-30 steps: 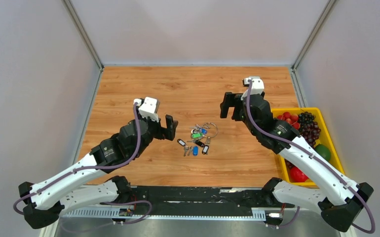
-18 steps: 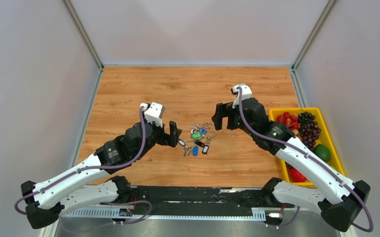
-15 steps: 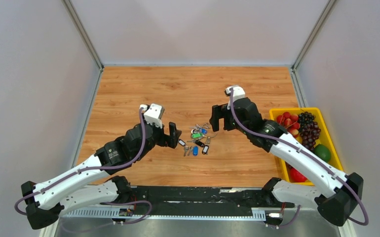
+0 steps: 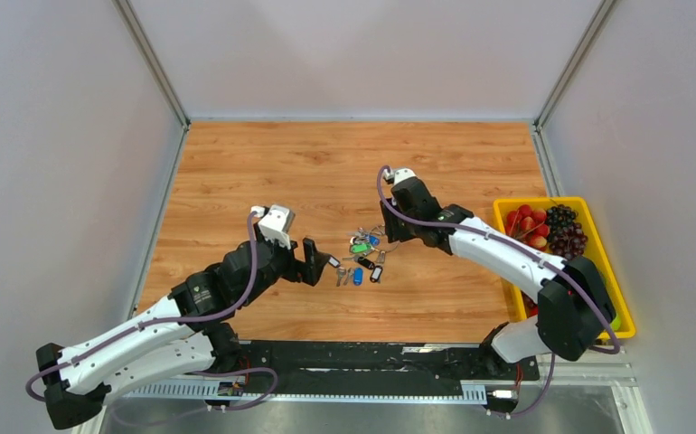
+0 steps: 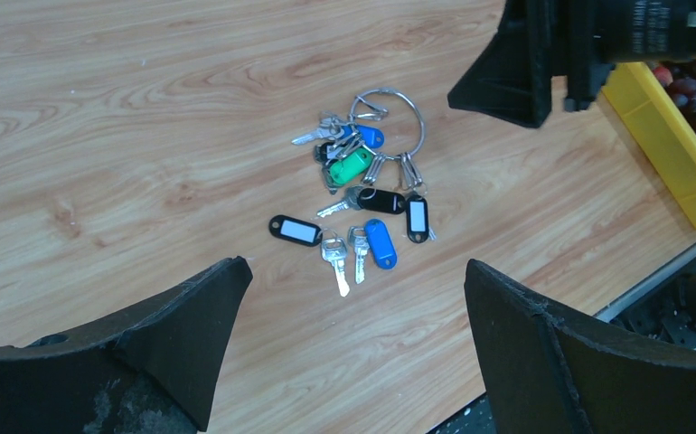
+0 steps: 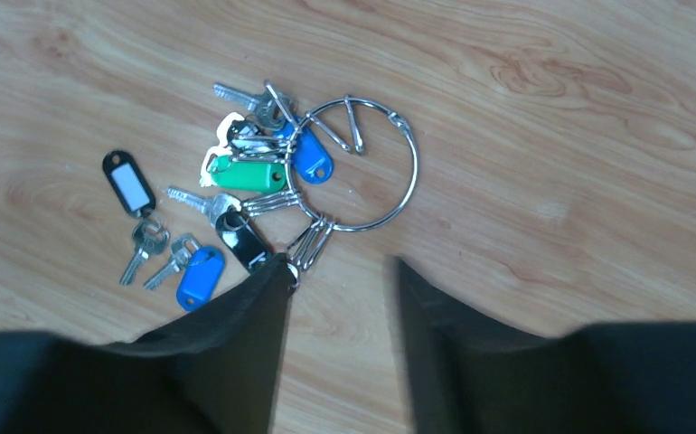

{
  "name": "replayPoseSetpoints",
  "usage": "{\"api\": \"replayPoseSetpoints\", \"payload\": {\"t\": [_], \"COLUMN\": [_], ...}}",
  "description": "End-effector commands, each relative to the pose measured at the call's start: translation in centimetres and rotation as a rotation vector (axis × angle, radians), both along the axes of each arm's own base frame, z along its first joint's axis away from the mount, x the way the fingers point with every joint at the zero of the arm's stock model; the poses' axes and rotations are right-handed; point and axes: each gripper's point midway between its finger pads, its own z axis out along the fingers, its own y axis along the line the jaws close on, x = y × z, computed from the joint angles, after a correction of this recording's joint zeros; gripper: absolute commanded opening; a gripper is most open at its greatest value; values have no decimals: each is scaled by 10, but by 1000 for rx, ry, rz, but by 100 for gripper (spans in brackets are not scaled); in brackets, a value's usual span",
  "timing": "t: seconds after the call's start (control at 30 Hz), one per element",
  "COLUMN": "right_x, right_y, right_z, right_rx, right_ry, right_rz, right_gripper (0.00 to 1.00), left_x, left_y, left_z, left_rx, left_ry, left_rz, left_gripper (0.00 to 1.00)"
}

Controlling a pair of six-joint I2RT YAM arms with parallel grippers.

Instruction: Put the keys on the keyring

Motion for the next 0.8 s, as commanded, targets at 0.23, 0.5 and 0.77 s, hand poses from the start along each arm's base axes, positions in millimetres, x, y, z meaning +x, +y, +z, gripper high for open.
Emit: {"api": "replayPoseSetpoints", "payload": {"t": [0.23,0.5,0.77], "right_x": [49,35,33], "right_y": [10,35,40], "right_z": [-15,-53,-80], "right_rx": [68,122,112], "right_ry": [-10,117,170], "right_rz": [-28,79,76], "right_gripper": [32,31,32], "left_x": [-9,-10,-12], "left_y": [-16,-22,-23], "left_z": [10,0,-1], "left_rx": [-120,-110,-110], "left_ry": [-39,-35,-35], "left_rz": [-88,-115,-130], "left_gripper": [100,100,100]}}
